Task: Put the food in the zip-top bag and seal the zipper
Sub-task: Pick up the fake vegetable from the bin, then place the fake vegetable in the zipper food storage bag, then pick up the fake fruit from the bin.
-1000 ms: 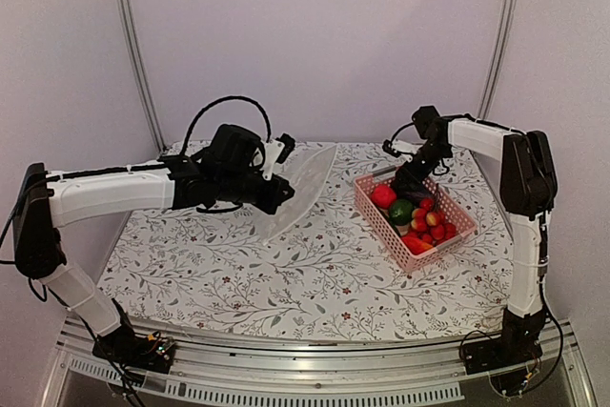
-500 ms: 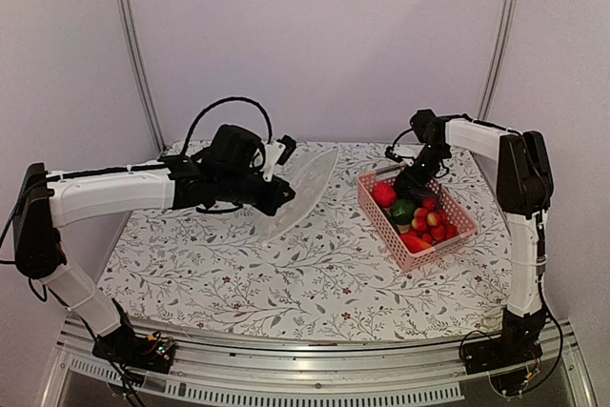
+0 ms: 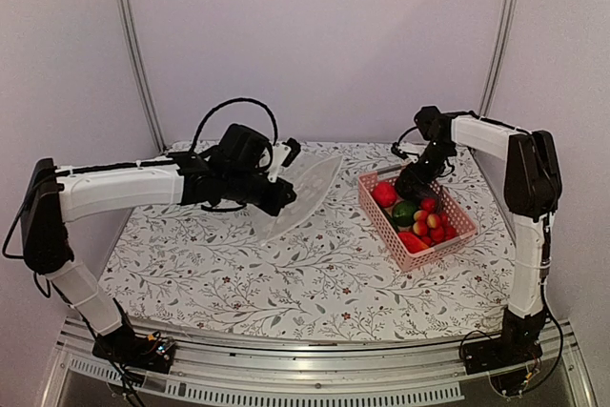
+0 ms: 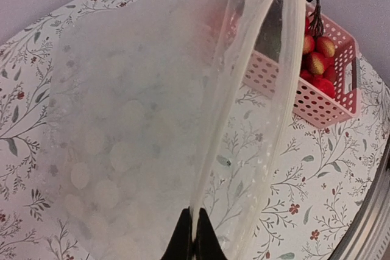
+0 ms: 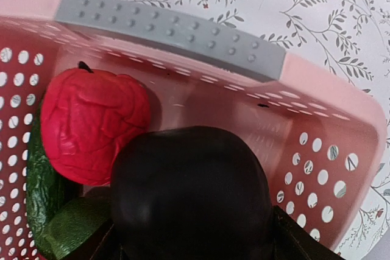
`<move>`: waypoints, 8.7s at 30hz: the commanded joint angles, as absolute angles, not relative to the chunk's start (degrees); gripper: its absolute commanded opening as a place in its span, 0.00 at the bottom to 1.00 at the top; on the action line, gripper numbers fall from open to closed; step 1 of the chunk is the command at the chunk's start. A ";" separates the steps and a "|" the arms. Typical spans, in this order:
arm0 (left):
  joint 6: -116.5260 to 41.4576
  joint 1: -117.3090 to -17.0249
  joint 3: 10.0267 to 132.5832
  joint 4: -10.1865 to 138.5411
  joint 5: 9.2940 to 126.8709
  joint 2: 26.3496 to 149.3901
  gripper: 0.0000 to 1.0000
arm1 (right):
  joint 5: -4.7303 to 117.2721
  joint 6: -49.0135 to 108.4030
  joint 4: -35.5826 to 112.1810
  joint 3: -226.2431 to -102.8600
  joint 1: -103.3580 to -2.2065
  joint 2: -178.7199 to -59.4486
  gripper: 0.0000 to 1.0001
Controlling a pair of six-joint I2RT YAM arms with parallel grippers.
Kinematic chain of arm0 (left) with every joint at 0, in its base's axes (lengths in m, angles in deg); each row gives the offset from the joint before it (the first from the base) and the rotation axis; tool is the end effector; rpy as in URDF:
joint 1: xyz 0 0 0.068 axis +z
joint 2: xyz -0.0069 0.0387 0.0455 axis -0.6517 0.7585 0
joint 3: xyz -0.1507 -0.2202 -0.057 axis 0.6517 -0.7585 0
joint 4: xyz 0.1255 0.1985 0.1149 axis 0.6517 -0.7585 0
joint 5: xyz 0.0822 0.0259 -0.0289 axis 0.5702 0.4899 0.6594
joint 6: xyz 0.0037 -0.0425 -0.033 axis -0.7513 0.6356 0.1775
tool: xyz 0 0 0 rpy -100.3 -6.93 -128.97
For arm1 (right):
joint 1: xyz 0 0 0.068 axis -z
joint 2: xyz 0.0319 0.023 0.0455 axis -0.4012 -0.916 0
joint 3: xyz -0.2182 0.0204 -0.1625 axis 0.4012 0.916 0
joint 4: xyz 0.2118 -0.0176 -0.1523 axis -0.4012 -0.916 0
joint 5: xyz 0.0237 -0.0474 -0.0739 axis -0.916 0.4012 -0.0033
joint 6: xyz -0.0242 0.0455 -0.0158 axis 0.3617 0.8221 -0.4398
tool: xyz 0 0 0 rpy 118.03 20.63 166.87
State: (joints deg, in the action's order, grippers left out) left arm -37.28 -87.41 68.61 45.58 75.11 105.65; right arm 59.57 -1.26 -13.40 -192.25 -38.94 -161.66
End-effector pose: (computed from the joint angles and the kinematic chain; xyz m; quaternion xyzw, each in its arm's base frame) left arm 0.2507 -0.2678 0.2628 0.2764 0.8639 -0.2145 0.3624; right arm 0.4331 0.1211 0.1999 -0.3386 0.9280 0.0256 0.1535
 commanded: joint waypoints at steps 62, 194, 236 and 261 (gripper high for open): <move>-6.27 -91.40 85.53 53.74 64.32 108.54 0.00 | 4.47 26.17 53.09 -166.20 -52.25 -127.83 0.24; -38.62 -81.41 66.47 46.86 73.85 94.21 0.00 | 46.71 -5.21 -4.56 -171.46 -37.99 -144.05 0.76; -39.18 -81.28 65.67 47.13 73.18 93.32 0.00 | 47.66 -3.13 -11.67 -179.67 -41.55 -153.80 0.66; -39.35 -81.11 65.41 47.66 73.34 94.84 0.00 | 35.96 -5.58 -10.85 -193.70 -50.43 -137.48 0.56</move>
State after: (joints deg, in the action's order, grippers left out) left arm -38.57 -82.10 66.44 46.39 73.73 94.24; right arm 39.88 -4.41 -11.19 -188.25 -47.40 -139.82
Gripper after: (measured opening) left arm 0.006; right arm 0.669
